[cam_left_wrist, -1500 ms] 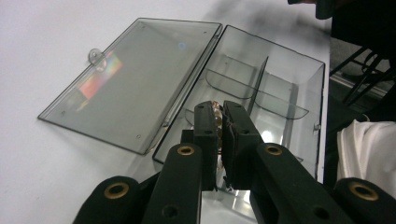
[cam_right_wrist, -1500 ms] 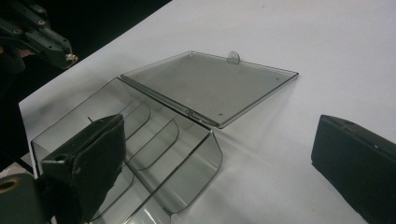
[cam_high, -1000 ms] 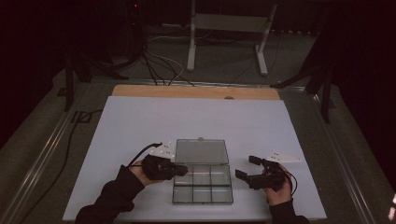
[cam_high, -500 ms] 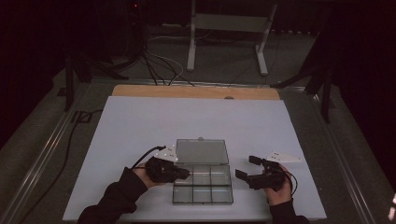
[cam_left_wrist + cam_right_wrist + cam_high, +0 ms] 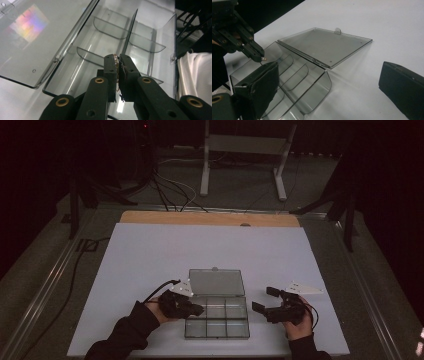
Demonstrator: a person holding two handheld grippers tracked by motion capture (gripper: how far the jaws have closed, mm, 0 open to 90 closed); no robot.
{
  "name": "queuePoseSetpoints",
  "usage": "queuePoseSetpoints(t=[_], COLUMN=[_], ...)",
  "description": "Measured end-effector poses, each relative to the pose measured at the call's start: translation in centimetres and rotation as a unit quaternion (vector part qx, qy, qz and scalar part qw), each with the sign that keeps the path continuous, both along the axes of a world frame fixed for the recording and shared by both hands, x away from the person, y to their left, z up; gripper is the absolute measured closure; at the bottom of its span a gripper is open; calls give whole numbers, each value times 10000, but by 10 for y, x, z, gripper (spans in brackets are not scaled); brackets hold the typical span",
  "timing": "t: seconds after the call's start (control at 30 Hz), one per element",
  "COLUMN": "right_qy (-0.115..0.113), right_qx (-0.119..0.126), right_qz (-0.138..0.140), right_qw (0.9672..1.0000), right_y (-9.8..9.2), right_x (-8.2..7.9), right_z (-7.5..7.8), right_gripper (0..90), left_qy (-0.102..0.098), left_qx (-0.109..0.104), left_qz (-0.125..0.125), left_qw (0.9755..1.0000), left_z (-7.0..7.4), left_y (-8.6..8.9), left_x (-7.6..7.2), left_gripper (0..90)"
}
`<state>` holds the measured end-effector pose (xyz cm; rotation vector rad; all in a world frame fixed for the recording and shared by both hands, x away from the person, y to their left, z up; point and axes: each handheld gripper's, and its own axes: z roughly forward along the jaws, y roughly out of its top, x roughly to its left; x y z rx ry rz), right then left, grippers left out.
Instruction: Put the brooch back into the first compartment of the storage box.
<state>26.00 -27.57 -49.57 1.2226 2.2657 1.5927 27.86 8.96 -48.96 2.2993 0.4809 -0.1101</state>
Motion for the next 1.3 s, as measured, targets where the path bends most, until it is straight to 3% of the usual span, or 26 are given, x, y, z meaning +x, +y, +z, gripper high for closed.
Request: queuePoseSetpoints(t=[0.57, 0.67, 0.9, 1.3], right_qy=[2, 0, 4, -7], right_qx=[8, 7, 12, 17], right_qz=[11, 11, 9, 17], right_qw=[10000, 10000, 10000, 10000], right_y=[0, 0, 0, 1], right_x=[0, 0, 0, 0], right_z=[0, 0, 0, 1], right_gripper=[31, 31, 31, 31], left_qy=[47, 129, 36, 44], left_qx=[41, 44, 11, -214], left_qz=[189, 202, 223, 367], left_qw=[9998, 9997, 9997, 9991], left_z=[-1, 0, 5, 20], left_y=[1, 1, 0, 3], left_x=[3, 2, -1, -2], left_gripper=[861, 771, 583, 347])
